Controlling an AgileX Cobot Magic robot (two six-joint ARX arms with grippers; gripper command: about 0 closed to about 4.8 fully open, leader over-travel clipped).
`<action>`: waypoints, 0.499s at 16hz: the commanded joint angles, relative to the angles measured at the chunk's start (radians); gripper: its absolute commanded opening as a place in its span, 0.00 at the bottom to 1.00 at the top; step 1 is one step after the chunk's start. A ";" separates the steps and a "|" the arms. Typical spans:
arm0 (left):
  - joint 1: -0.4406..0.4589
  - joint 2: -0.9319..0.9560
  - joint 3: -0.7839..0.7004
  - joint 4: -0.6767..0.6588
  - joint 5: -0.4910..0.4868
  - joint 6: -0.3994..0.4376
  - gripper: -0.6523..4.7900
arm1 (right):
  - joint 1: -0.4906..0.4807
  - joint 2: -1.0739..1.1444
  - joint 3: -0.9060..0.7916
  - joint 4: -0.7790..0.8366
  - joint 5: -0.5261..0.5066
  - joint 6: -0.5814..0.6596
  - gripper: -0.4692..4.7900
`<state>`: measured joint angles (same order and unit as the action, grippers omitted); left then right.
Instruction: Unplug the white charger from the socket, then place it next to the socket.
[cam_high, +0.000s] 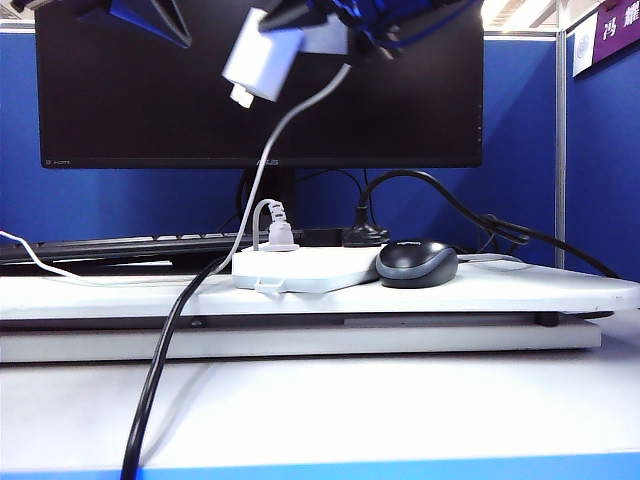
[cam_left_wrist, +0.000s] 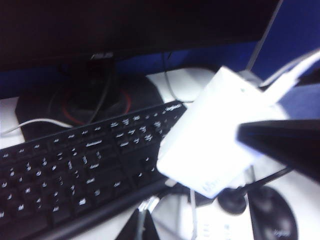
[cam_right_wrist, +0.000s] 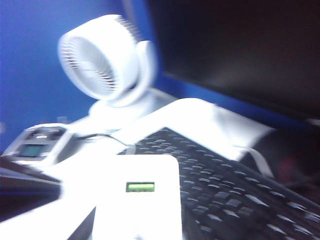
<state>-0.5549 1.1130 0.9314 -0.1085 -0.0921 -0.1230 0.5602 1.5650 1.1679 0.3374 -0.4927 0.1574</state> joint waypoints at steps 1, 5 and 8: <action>0.000 -0.002 0.001 -0.066 -0.006 0.019 0.11 | 0.023 -0.009 0.013 0.035 -0.031 0.031 0.08; 0.000 -0.023 0.001 -0.088 -0.111 0.019 0.11 | 0.042 -0.008 0.013 -0.026 -0.037 0.030 0.08; 0.000 -0.029 0.001 -0.109 -0.177 0.019 0.11 | 0.048 -0.006 0.013 -0.040 -0.037 0.031 0.08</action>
<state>-0.5545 1.0851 0.9314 -0.2058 -0.2424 -0.1051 0.6037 1.5650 1.1744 0.2787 -0.5251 0.1852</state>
